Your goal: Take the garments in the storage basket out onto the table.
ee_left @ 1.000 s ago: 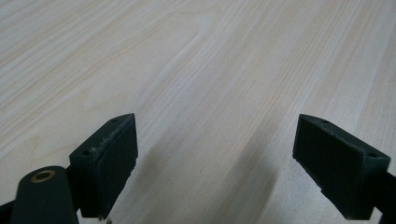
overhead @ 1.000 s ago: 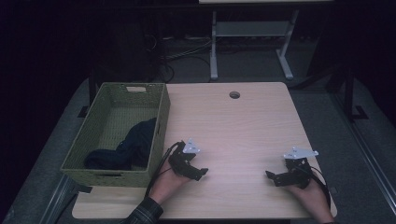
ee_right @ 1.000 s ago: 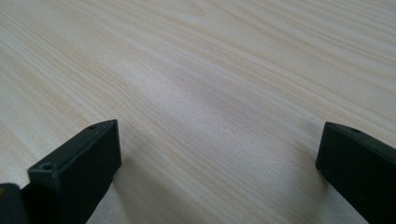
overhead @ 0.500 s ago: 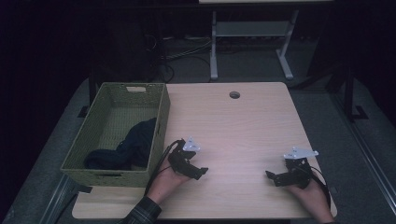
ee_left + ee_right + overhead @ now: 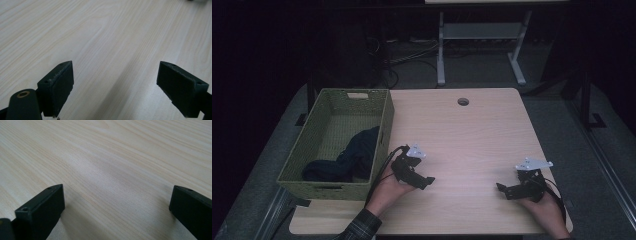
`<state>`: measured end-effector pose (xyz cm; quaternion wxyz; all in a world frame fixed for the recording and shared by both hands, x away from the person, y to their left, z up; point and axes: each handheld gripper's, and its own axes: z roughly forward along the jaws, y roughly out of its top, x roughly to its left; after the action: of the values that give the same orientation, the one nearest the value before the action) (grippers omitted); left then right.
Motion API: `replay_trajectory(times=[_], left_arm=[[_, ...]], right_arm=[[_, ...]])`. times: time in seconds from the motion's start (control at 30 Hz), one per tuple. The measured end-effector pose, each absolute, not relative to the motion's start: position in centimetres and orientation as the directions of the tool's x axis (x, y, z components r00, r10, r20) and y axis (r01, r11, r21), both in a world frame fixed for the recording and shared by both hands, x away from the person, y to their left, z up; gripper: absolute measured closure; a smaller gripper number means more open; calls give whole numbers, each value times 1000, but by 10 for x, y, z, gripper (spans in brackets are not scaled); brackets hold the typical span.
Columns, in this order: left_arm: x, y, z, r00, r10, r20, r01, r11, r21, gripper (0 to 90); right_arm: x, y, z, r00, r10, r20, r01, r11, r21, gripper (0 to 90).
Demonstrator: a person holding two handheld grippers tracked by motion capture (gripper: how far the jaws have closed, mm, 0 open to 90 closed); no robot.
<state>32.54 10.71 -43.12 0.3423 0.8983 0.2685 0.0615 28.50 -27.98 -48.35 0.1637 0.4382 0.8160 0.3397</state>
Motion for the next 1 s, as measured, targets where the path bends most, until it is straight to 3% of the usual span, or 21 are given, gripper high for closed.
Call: replay_trajectory(times=[1.0], left_arm=[[328, 108, -395, 872, 480, -95, 412, -614, 674, 138]], right_arm=[[285, -280, -483, -562, 827, 32, 605, 384, 698, 0]])
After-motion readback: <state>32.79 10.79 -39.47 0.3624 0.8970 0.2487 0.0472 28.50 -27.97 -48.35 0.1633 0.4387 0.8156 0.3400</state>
